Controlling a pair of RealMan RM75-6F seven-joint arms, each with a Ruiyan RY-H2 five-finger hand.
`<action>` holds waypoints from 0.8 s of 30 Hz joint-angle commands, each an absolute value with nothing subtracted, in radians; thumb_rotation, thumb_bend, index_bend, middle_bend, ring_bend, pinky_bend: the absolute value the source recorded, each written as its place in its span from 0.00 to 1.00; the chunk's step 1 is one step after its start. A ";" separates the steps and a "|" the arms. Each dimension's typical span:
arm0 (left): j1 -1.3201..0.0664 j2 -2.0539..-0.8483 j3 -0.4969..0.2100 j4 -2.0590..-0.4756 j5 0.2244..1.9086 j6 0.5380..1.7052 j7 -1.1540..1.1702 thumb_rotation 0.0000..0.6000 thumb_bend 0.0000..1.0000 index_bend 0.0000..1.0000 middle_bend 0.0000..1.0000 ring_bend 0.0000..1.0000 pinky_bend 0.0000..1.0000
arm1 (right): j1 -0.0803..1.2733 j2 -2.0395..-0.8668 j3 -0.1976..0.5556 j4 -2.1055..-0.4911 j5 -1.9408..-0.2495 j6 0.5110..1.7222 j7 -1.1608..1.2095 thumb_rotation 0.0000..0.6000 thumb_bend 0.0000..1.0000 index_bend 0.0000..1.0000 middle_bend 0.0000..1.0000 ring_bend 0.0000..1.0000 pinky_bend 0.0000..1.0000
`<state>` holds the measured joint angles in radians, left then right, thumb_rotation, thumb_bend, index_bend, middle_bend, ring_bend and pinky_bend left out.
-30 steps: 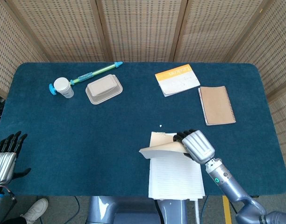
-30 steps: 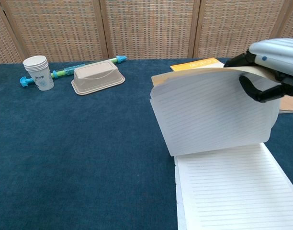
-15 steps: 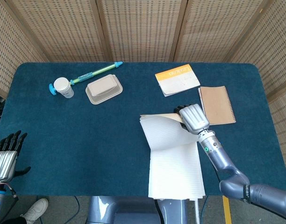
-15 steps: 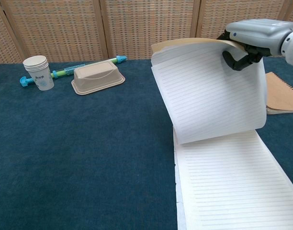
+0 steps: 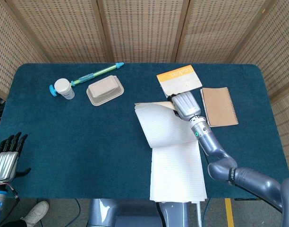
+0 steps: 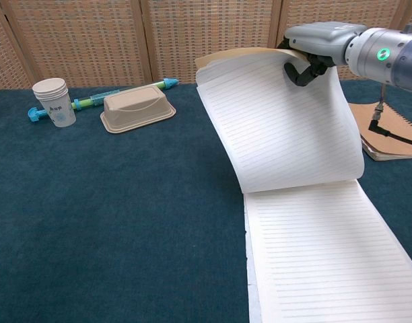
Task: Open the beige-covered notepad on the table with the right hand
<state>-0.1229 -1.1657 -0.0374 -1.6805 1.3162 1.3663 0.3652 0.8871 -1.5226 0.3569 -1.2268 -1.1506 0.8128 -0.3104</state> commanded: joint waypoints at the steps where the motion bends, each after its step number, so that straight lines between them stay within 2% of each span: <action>1: -0.125 -1.171 -0.041 -1.672 1.310 1.366 0.364 1.00 0.10 0.00 0.00 0.00 0.09 | 0.956 -1.597 0.371 -1.097 -1.123 0.762 -0.278 1.00 0.89 0.65 0.57 0.57 0.62; 12: -0.126 -1.175 -0.048 -1.651 1.282 1.363 0.359 1.00 0.11 0.00 0.00 0.00 0.09 | 1.073 -1.722 0.382 -0.811 -1.143 0.705 -0.168 1.00 0.88 0.65 0.57 0.57 0.62; 18: -0.128 -1.178 -0.049 -1.637 1.270 1.350 0.338 1.00 0.11 0.00 0.00 0.00 0.08 | 1.116 -1.809 0.373 -0.636 -1.153 0.668 -0.089 1.00 0.78 0.60 0.51 0.53 0.59; 19: -0.129 -1.180 -0.049 -1.633 1.270 1.348 0.339 1.00 0.11 0.00 0.00 0.00 0.08 | 1.119 -1.821 0.367 -0.612 -1.158 0.657 -0.067 1.00 0.74 0.57 0.48 0.49 0.55; 21: -0.131 -1.181 -0.048 -1.630 1.268 1.344 0.339 1.00 0.11 0.00 0.00 0.00 0.08 | 1.117 -1.829 0.351 -0.588 -1.162 0.614 -0.039 1.00 0.61 0.48 0.38 0.37 0.41; 23: -0.131 -1.183 -0.048 -1.627 1.266 1.344 0.338 1.00 0.11 0.00 0.00 0.00 0.08 | 1.117 -1.829 0.336 -0.570 -1.165 0.582 -0.033 1.00 0.42 0.31 0.19 0.15 0.18; 24: -0.131 -1.184 -0.048 -1.626 1.266 1.344 0.338 1.00 0.11 0.00 0.00 0.00 0.08 | 1.115 -1.829 0.333 -0.566 -1.165 0.577 -0.036 1.00 0.36 0.24 0.12 0.09 0.12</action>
